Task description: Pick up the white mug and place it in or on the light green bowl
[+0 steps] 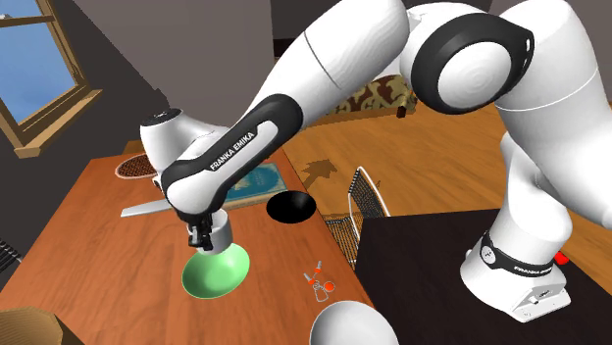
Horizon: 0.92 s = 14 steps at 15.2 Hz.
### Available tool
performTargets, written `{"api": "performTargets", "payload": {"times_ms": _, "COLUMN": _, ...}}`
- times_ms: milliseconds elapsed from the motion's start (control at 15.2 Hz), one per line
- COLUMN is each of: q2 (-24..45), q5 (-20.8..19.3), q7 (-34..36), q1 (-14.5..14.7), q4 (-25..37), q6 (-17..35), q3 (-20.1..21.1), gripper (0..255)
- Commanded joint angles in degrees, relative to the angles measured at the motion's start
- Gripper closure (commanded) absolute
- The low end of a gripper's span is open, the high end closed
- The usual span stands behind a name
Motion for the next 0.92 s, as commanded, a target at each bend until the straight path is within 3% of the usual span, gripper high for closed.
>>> {"api": "performTargets", "payload": {"times_ms": 0, "q2": 1.28, "q5": 0.02, "q7": 0.81, "q1": 0.47, "q4": 2.01, "q6": -0.74, "q3": 0.17, "gripper": 255}}
{"api": "performTargets", "payload": {"times_ms": 858, "q2": 8.3, "q5": 0.69, "q7": 0.74, "q1": -0.05, "q4": 3.41, "q6": 4.87, "q3": 0.85, "gripper": 255}}
